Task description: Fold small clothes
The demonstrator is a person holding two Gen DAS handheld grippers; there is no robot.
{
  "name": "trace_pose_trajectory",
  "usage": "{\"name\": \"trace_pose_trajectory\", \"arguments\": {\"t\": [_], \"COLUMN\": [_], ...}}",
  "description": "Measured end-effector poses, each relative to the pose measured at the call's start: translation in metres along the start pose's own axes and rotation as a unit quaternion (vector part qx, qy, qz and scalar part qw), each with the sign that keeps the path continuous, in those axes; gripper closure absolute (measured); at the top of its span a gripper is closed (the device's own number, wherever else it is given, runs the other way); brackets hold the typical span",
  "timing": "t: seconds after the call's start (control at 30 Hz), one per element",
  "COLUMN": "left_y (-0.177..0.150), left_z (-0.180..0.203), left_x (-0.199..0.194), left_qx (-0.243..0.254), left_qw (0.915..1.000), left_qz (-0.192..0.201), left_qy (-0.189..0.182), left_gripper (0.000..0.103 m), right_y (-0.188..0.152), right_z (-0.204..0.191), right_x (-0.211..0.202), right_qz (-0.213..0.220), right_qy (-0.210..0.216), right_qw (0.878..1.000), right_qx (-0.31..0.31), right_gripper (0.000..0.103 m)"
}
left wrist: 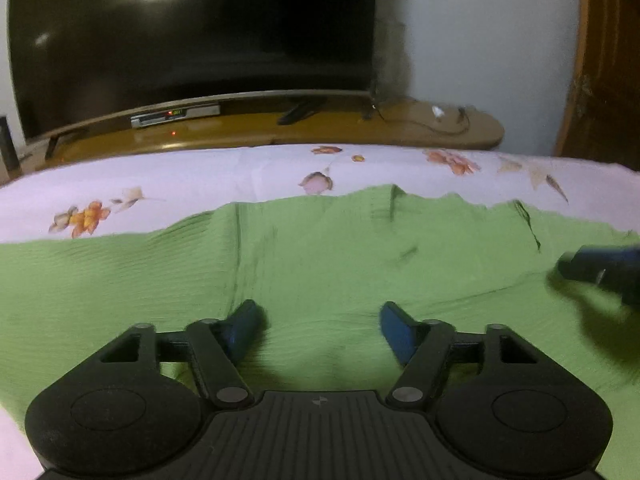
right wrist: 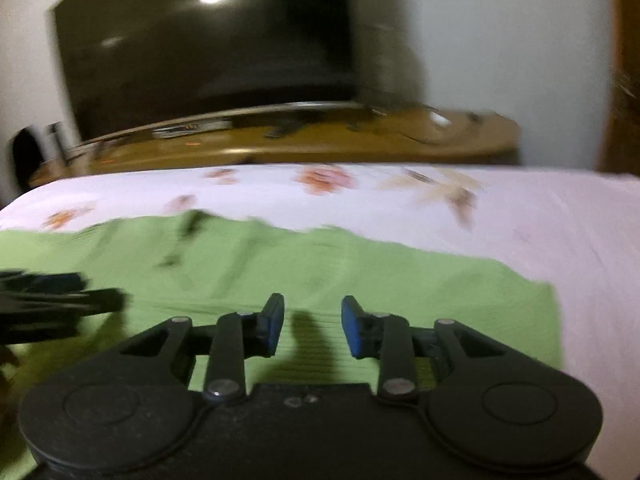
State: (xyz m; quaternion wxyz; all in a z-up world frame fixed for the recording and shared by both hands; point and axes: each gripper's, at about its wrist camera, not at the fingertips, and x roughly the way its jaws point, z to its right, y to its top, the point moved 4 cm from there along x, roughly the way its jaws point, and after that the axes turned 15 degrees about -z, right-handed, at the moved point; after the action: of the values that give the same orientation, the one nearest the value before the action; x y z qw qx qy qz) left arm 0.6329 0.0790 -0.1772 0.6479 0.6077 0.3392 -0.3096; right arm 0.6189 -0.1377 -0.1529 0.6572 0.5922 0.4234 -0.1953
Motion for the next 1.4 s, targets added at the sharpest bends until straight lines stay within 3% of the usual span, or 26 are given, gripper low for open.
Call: {"name": "trace_pose_trajectory", "arguments": {"t": [0.03, 0.1, 0.2, 0.3, 0.37, 0.43, 0.5, 0.67, 0.7, 0.73, 0.8, 0.87, 0.93, 1.0, 1.07, 1.1, 1.17, 1.33, 1.4], "left_y": [0.002, 0.003, -0.003, -0.015, -0.023, -0.026, -0.025, -0.036, -0.041, -0.047, -0.057, -0.069, -0.084, -0.099, -0.106, -0.108, -0.104, -0.09, -0.087], "left_z": [-0.003, -0.012, -0.042, -0.059, -0.059, -0.061, -0.067, -0.122, -0.142, -0.162, -0.211, -0.273, -0.336, -0.395, -0.431, -0.443, -0.458, -0.47, -0.474], "left_x": [-0.001, -0.006, -0.028, -0.031, -0.022, -0.018, -0.021, -0.049, -0.06, -0.07, -0.085, -0.093, -0.093, -0.089, -0.076, -0.07, -0.059, -0.036, -0.032], "left_qx": [-0.005, -0.007, -0.038, -0.058, -0.04, -0.039, -0.044, -0.093, -0.11, -0.131, -0.178, -0.254, -0.344, -0.418, -0.456, -0.466, -0.461, -0.451, -0.453], "left_qw": [1.0, 0.9998, 0.9992, 0.9982, 0.9985, 0.9987, 0.9985, 0.995, 0.993, 0.9902, 0.9814, 0.9645, 0.9355, 0.9035, 0.8825, 0.8758, 0.8761, 0.8799, 0.8798], "left_qz": [-0.004, -0.006, 0.006, -0.008, -0.024, -0.024, -0.025, 0.007, 0.024, 0.038, 0.063, 0.069, 0.078, 0.088, 0.083, 0.082, 0.078, 0.078, 0.08], "left_qy": [-0.007, 0.019, 0.012, 0.006, 0.029, 0.025, 0.022, 0.035, 0.035, 0.031, 0.03, 0.022, -0.017, -0.039, -0.077, -0.093, -0.117, -0.126, -0.119], "left_gripper": [0.033, 0.033, 0.032, 0.032, 0.032, 0.031, 0.031, 0.03, 0.027, 0.018, 0.017, 0.017, 0.019, 0.036, 0.057, 0.06, 0.067, 0.068, 0.08], "right_y": [0.0, -0.003, 0.003, 0.002, -0.003, -0.009, -0.017, -0.014, -0.013, -0.013, -0.015, -0.017, -0.021, -0.024, -0.028, -0.029, -0.031, -0.028, -0.026], "right_z": [-0.011, -0.015, -0.021, -0.039, -0.049, -0.055, -0.062, -0.065, -0.065, -0.065, -0.065, -0.063, -0.058, -0.049, -0.04, -0.035, -0.024, -0.005, -0.004], "right_x": [0.007, 0.025, 0.006, -0.016, -0.008, 0.003, 0.015, -0.003, -0.006, -0.009, -0.015, -0.024, -0.033, -0.038, -0.041, -0.042, -0.044, -0.052, -0.059], "right_qz": [-0.007, -0.039, -0.014, 0.017, -0.006, -0.023, -0.06, -0.027, -0.024, -0.024, -0.02, -0.012, -0.005, -0.004, -0.005, -0.006, -0.01, -0.005, 0.001], "right_qy": [0.008, -0.021, -0.039, -0.007, 0.008, 0.016, -0.004, 0.006, 0.003, 0.003, 0.007, 0.013, 0.017, 0.02, 0.014, 0.012, 0.011, -0.005, -0.009], "right_qw": [1.0, 0.999, 0.999, 0.999, 1.0, 0.999, 0.998, 0.999, 1.0, 1.0, 1.0, 1.0, 0.999, 0.998, 0.995, 0.994, 0.99, 0.98, 0.979], "right_qx": [-0.016, -0.021, -0.011, -0.031, -0.026, -0.028, -0.036, -0.017, -0.016, -0.013, -0.004, 0.008, 0.035, 0.066, 0.094, 0.106, 0.141, 0.198, 0.206], "right_gripper": [0.072, 0.072, 0.072, 0.071, 0.071, 0.071, 0.071, 0.071, 0.071, 0.071, 0.071, 0.071, 0.07, 0.071, 0.07, 0.07, 0.07, 0.069, 0.069]}}
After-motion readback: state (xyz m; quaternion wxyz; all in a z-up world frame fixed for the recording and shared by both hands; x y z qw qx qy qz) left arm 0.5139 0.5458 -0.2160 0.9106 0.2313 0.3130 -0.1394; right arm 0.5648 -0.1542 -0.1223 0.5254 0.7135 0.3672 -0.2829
